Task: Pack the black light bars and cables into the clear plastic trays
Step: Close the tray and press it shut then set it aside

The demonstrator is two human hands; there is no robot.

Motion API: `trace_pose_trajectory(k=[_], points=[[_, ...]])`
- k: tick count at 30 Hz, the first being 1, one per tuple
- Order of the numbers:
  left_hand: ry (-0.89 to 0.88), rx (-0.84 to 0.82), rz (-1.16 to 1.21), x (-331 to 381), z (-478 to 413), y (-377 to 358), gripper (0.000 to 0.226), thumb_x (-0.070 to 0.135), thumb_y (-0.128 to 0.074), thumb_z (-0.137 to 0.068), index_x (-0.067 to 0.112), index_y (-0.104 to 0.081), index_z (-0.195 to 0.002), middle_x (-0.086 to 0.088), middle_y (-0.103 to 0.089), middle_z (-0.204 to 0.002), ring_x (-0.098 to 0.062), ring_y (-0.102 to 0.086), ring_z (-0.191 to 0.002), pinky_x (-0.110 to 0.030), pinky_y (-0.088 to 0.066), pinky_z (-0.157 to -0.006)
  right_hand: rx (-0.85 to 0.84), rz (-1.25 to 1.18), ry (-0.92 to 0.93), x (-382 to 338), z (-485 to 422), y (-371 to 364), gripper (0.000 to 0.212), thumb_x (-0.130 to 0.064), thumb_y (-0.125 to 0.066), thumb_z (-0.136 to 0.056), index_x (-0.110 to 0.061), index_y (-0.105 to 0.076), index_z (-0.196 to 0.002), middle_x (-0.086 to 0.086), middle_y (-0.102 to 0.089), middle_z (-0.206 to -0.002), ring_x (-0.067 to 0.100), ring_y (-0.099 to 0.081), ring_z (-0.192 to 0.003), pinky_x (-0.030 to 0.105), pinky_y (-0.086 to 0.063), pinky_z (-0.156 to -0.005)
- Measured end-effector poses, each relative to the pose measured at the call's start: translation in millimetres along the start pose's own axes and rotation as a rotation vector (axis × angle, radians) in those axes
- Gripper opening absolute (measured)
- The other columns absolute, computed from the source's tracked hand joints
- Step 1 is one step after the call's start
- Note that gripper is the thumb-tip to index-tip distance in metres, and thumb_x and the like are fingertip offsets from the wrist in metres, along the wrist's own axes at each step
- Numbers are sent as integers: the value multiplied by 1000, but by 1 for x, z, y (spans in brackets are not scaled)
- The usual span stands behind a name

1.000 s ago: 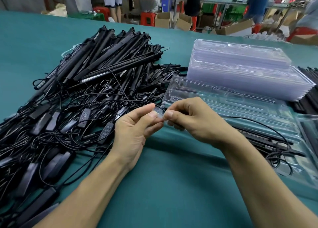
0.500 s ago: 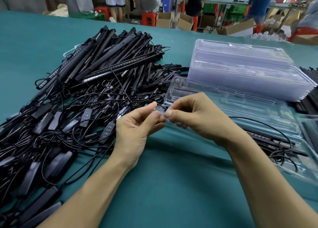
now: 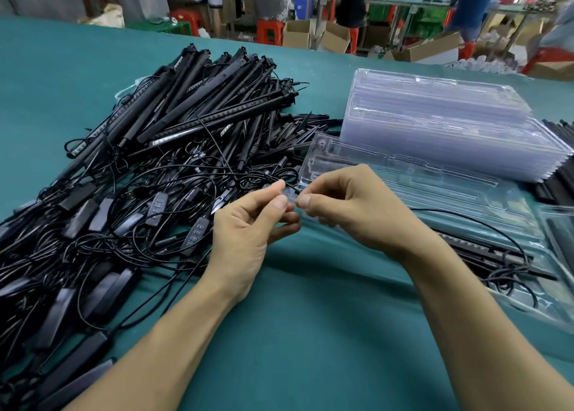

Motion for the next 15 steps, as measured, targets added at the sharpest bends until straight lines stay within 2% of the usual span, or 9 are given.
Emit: trace_pose_trajectory(k=[3,6,11,15], points=[[2,23,-4,-2,0,3,19,6,-62,-92,16,-72,-104,-7,-72,-77,-14,-70,-70,-25,-58,-67,5,27,9,-1,0,-1,15,-24,-66,-86,-16,-74,-76,21,-64,-68,18,-49,-59,46,-45,-56],[-4,29,-17,-2,0,3,19,1,-61,-92,13,-71,-103,-3,-70,-74,-14,-70,-69,-27,-58,-67,-4,49,10,-1,0,-3,15,-21,-66,-89,-15,-75,-78,23,-63,-69,20,-47,-60,50,-45,-58],[-19,23,-27,0,1,0,19,4,-66,-86,11,-67,-104,1,-70,-74,-13,-69,-68,-26,-58,-66,-2,65,4,-2,0,-4,16,-22,-65,-90,-14,-74,-79,24,-63,-71,21,-48,-61,52,-46,-61],[-18,19,-12,1,2,-2,33,16,-72,-72,9,-66,-104,2,-69,-73,-12,-69,-67,-26,-58,-67,6,77,-1,0,0,-5,17,-26,-64,-86,-15,-73,-77,19,-64,-71,18,-49,-60,50,-48,-61]])
Point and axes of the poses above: each hand's wrist, its own z-axis away from the middle knuckle, its own y-axis out of the back of the hand, x = y × z, the point moved 6 cm from there along -z, towards the middle knuckle
